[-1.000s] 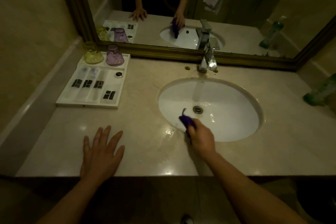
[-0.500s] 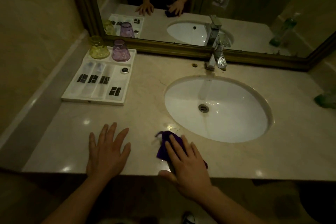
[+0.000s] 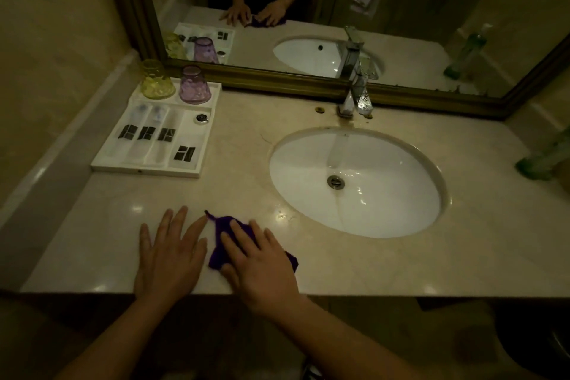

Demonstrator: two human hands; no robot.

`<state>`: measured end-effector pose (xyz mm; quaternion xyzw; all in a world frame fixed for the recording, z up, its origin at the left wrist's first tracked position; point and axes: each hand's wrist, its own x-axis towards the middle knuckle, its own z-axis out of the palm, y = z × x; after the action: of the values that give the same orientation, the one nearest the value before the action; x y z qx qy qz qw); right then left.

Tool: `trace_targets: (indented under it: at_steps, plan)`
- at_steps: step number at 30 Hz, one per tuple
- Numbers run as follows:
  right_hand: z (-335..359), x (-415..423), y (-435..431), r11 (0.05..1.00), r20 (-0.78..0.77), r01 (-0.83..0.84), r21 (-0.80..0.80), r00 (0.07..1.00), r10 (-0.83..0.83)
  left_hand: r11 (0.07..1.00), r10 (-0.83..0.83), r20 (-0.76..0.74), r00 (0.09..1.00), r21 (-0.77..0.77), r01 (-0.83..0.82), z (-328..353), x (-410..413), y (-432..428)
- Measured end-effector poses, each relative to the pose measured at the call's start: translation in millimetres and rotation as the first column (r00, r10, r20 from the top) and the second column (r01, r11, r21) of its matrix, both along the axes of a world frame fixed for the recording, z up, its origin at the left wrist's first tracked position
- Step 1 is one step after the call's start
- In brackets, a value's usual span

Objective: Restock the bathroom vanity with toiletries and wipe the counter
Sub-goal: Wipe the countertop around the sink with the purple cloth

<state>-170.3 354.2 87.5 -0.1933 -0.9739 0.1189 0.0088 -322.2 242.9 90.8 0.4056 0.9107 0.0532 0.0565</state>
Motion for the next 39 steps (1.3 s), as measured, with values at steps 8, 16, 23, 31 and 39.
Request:
trace_targets:
  at_steps: [8, 16, 23, 31, 39]
  plan:
    - [-3.9, -8.7, -22.7, 0.994, -0.041, -0.102, 0.045, 0.994, 0.103, 0.999, -0.031, 0.016, 0.999, 0.038, 0.03, 2.3, -1.8, -8.4]
    - [38.7, 7.7, 63.0, 0.884, -0.166, 0.334, -0.327, 0.901, -0.401, 0.986, 0.026, 0.097, 0.995, 0.161, -0.041, 9.3, 2.2, -5.4]
    - [23.5, 70.8, 70.4, 0.972, -0.029, 0.234, 0.034, 0.972, -0.233, 0.981, 0.014, 0.075, 0.997, 0.192, -0.028, 8.9, 8.6, -5.7]
    - [16.4, -22.1, 62.5, 0.945, 0.091, 0.326, 0.03, 0.941, -0.327, 0.986, 0.032, 0.06, 0.998, 0.164, -0.041, 6.8, 6.1, -1.6]
    - [5.0, -10.5, -22.2, 0.981, 0.031, -0.187, 0.044, 0.982, 0.186, 0.891, 0.142, 0.189, 0.972, 0.404, -0.209, 0.1, -5.6, -10.3]
